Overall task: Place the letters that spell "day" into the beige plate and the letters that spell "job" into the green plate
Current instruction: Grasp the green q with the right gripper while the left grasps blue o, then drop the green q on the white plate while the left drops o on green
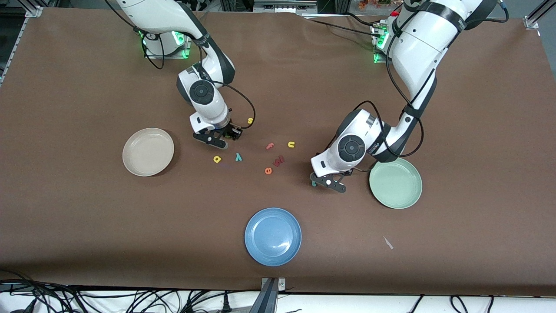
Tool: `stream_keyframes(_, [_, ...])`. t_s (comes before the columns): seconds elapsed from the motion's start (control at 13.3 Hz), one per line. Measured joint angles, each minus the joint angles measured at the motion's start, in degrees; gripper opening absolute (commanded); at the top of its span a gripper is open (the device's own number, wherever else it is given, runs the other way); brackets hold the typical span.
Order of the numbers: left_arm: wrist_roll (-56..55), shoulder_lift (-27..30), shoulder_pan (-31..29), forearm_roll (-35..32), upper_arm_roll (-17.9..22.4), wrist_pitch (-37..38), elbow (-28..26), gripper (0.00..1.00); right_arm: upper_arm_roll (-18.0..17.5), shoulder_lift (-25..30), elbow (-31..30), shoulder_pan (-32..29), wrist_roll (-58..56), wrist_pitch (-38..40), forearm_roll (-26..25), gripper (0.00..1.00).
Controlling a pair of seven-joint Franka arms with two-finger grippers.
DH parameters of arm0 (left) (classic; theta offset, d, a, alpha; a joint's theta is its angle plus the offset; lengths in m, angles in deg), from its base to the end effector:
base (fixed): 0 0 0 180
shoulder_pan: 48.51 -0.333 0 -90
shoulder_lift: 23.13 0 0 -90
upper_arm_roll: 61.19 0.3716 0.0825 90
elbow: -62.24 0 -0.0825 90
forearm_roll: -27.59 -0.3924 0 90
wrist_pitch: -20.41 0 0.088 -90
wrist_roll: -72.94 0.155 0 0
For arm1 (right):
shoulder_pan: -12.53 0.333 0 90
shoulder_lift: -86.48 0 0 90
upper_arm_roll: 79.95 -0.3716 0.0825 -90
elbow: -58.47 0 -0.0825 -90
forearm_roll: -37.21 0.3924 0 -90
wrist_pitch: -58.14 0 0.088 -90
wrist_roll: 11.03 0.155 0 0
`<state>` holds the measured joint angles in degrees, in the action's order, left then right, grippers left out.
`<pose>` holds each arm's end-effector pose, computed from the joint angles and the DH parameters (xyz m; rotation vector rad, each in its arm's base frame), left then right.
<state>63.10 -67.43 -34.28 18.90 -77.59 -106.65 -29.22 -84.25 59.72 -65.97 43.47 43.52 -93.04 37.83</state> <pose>0.6359 -0.3367 0.1678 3.0316 -0.6084 -0.2169 0.4818 0.3413 0.1693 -3.0644 0.5490 0.0420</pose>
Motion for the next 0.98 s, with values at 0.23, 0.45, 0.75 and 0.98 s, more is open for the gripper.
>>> stream_keyframes(0.23, [-0.23, -0.44, 0.05, -2.75, 0.0, -0.02, 0.0, 0.34, 0.06, 0.11, 0.05, -0.03, 0.0, 0.07, 0.0, 0.13])
stream_keyframes(0.45, [-0.25, -0.69, 0.08, -2.98, 0.01, -0.09, 0.04, 0.03, 0.06, 0.08, 0.18, -0.03, 0.0, 0.08, 0.0, 0.02])
stream_keyframes(0.75, [-0.25, -0.66, 0.08, -2.99, 0.01, -0.1, 0.52, 0.0, 0.69, 0.85, 7.44, -0.03, -0.96, 13.37, 0.0, 0.01])
stream_keyframes(0.98, [-0.25, 0.55, -0.54, -3.16, 0.4, 2.66, 2.3, 0.0, 5.16, 4.56, 10.73, -0.17, -10.02, 22.16, 0.0, 0.01])
